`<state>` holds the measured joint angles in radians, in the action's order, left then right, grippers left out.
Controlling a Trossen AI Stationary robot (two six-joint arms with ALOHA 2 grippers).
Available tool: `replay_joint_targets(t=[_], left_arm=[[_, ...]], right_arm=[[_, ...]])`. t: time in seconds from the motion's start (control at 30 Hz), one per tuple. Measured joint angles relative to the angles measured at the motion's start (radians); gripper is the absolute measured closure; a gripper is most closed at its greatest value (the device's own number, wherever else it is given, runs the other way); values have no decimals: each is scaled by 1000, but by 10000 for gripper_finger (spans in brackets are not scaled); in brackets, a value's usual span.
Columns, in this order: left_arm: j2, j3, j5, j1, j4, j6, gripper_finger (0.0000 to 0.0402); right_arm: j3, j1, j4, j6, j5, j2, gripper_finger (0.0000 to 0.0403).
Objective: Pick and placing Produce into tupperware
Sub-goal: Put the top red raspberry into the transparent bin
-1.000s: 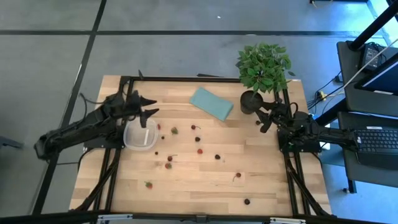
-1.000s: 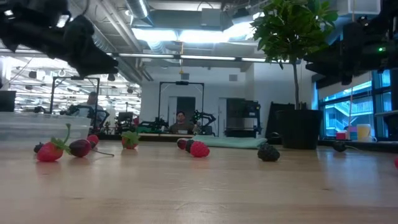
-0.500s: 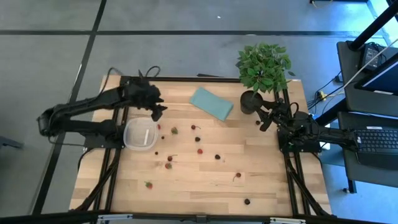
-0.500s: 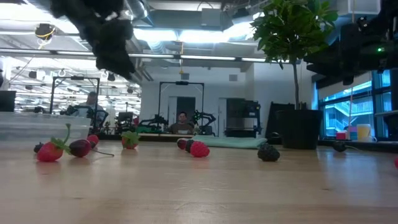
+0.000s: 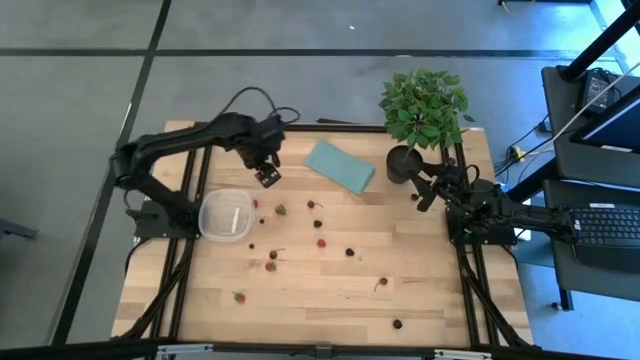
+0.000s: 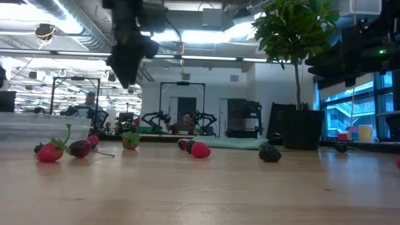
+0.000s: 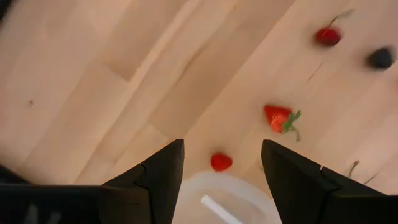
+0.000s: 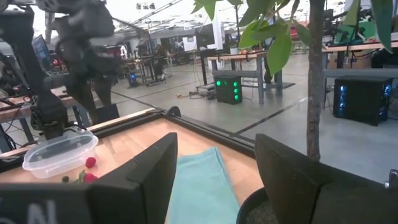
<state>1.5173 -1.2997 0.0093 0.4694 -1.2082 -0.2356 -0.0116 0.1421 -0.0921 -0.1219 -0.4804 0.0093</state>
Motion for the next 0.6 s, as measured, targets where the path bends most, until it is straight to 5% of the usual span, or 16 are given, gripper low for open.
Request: replay_joint_targets(t=[0.6], left_arm=[[305,-23,18,-105,-94,2,194]], right_arm=[[0,0,16,-4,0,0,186]])
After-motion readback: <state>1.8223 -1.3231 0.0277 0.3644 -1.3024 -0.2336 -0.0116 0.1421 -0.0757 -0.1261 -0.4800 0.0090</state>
